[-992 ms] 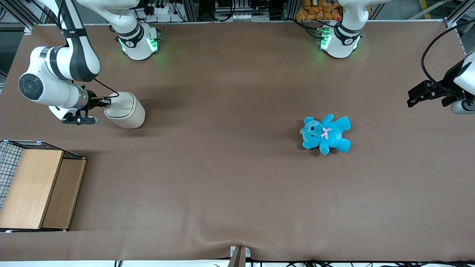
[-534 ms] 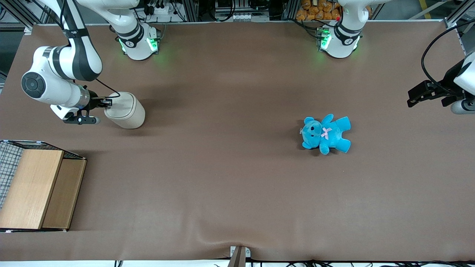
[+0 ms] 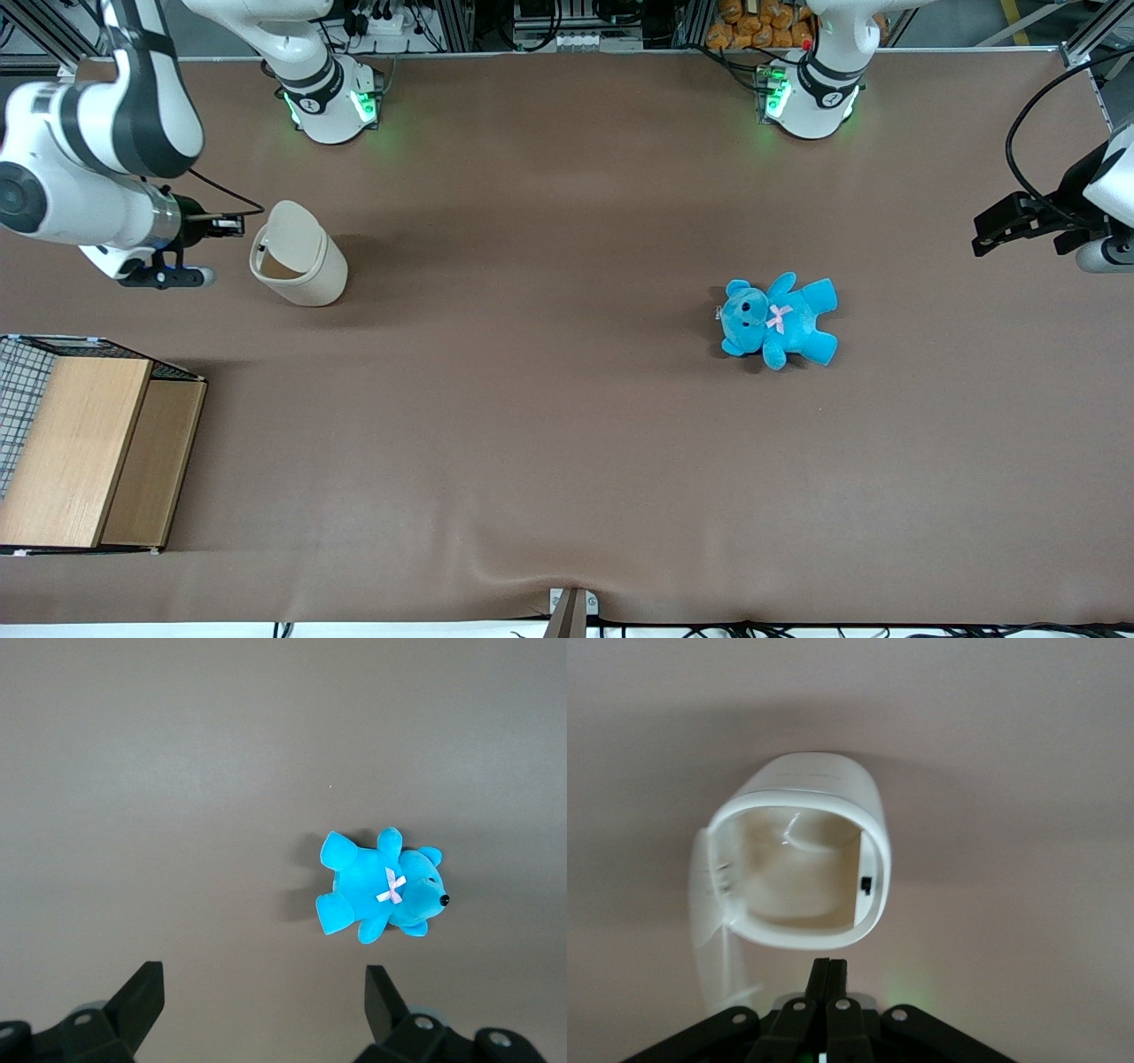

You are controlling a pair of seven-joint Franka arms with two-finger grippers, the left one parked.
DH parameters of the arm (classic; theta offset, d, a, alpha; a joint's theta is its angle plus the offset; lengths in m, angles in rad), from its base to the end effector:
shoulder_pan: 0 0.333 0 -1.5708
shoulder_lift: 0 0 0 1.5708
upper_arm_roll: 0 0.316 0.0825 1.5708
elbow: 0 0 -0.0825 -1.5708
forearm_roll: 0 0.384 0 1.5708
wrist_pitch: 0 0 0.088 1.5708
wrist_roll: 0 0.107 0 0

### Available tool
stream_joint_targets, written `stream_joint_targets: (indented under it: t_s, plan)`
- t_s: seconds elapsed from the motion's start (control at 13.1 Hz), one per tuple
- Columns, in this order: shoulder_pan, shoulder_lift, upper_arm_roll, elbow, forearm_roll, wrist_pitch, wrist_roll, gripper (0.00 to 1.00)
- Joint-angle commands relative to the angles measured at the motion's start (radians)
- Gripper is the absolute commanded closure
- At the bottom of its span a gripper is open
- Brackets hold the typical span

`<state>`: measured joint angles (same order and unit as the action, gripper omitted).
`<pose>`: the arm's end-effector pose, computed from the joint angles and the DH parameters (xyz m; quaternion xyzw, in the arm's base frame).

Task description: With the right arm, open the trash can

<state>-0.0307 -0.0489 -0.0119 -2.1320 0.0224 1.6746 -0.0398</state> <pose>0.4800 -0.0183 0.4032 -0.9791 0.0047 0.2022 0.0193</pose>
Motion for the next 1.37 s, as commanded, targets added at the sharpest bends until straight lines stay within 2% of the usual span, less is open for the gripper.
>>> stream_joint_targets:
  t_s: [0.0,0.08,0.23,0.31,0.76,1.07,1.3]
  plan:
    - [0.002,0.004,0.039,0.133,0.019,-0.119,0.044,0.84]
    - [0.002,0.012,0.055,0.192,0.019,-0.166,0.075,0.72]
    - [0.006,0.026,0.078,0.285,0.019,-0.205,0.113,0.12]
    - [0.006,0.032,0.081,0.319,0.019,-0.211,0.110,0.00]
    - [0.009,0.101,0.081,0.597,0.011,-0.217,0.095,0.00]
    - [0.006,0.104,0.072,0.676,0.017,-0.239,0.095,0.00]
    - [0.011,0.096,0.026,0.702,0.024,-0.239,0.042,0.00]
